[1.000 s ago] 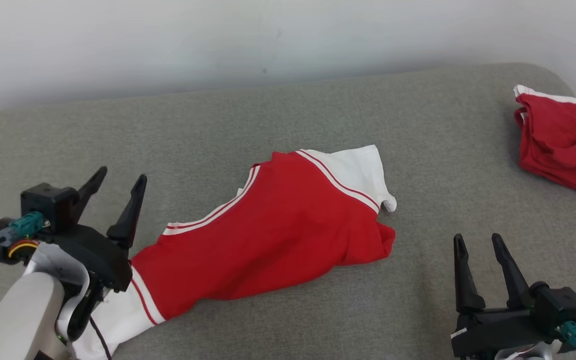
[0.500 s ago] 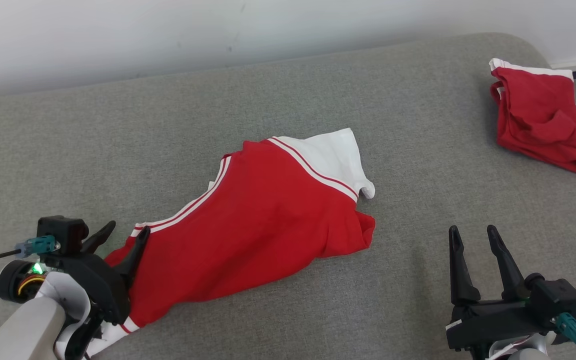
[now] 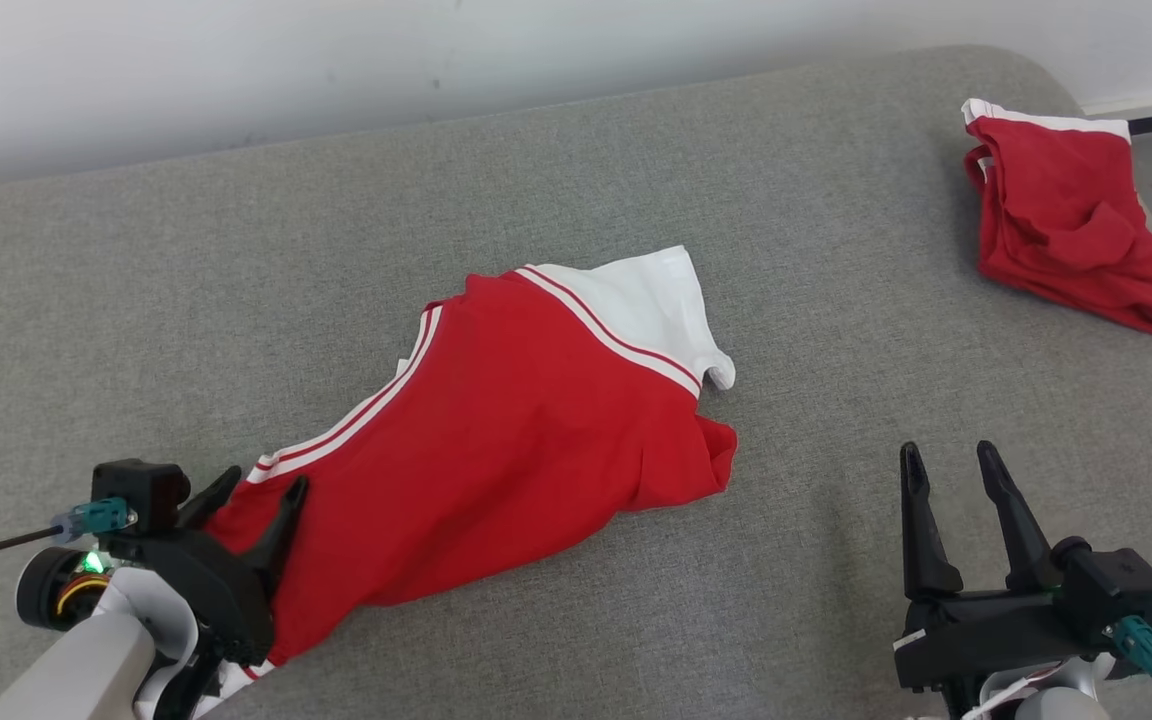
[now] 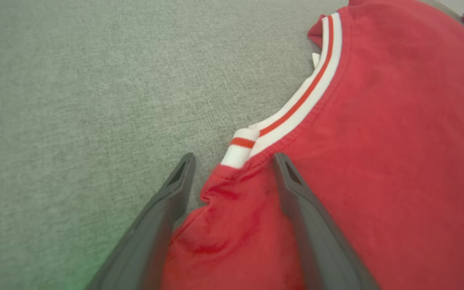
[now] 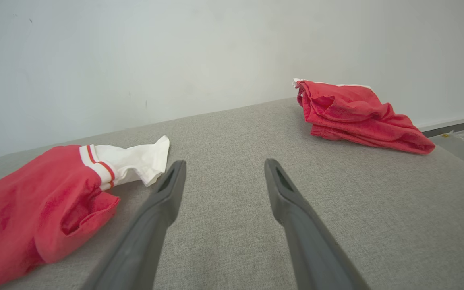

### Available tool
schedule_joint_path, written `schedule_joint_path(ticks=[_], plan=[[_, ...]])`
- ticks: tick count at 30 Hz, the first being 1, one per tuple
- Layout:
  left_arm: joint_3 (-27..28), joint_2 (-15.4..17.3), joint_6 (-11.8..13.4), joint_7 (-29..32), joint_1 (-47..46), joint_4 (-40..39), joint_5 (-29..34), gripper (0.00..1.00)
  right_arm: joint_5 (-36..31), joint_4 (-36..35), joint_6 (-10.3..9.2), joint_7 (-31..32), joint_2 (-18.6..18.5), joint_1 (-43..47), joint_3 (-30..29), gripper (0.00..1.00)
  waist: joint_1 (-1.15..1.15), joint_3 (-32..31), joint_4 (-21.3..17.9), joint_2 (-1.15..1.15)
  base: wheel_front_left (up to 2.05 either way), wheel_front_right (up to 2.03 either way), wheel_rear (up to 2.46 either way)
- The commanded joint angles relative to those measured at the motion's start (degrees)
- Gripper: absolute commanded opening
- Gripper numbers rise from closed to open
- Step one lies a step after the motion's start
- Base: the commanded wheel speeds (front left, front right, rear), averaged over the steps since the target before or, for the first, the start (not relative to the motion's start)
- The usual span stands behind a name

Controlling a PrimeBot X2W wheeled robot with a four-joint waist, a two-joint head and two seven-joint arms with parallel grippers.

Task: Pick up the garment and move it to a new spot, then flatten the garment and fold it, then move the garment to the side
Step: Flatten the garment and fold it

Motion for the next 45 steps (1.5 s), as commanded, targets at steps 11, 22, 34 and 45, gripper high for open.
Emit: schedule_joint_path(ticks=[11, 22, 34, 45], plan=[[-7.49, -2.99, 0.06, -1.66, -1.55, 5.88, -3.26, 0.00, -0.69, 0.10, -0.14, 0.01, -1.02, 0.08, -0.92, 1.00, 0.00, -0.41, 0.82, 0.00, 0.00, 0.00, 0.00], [-5.15, 2.96, 0.12, -9.45, -12.96, 6.69, -2.18, 0.00, -0.19, 0.65, -0.14, 0.01, -0.63, 1.47, -1.25, 1.00, 0.00, -3.55, 4.32, 0.00, 0.00, 0.00, 0.00], [-2.83, 14.38, 1.90, -7.64, -27.84, 0.56, 3.79, 0.00, 0.22, 0.96, -0.14, 0.00, 0.00, 3.30, -1.30, 1.00, 0.00, -6.21, 5.85, 0.00, 0.00, 0.00, 0.00], [-3.35, 17.27, 6.29, -4.42, -27.22, -10.60, 4.50, 0.00, 0.78, 1.44, -0.14, 0.00, 0.40, 3.95, -2.11, 1.00, 0.00, -6.37, 6.26, 0.00, 0.00, 0.00, 0.00]])
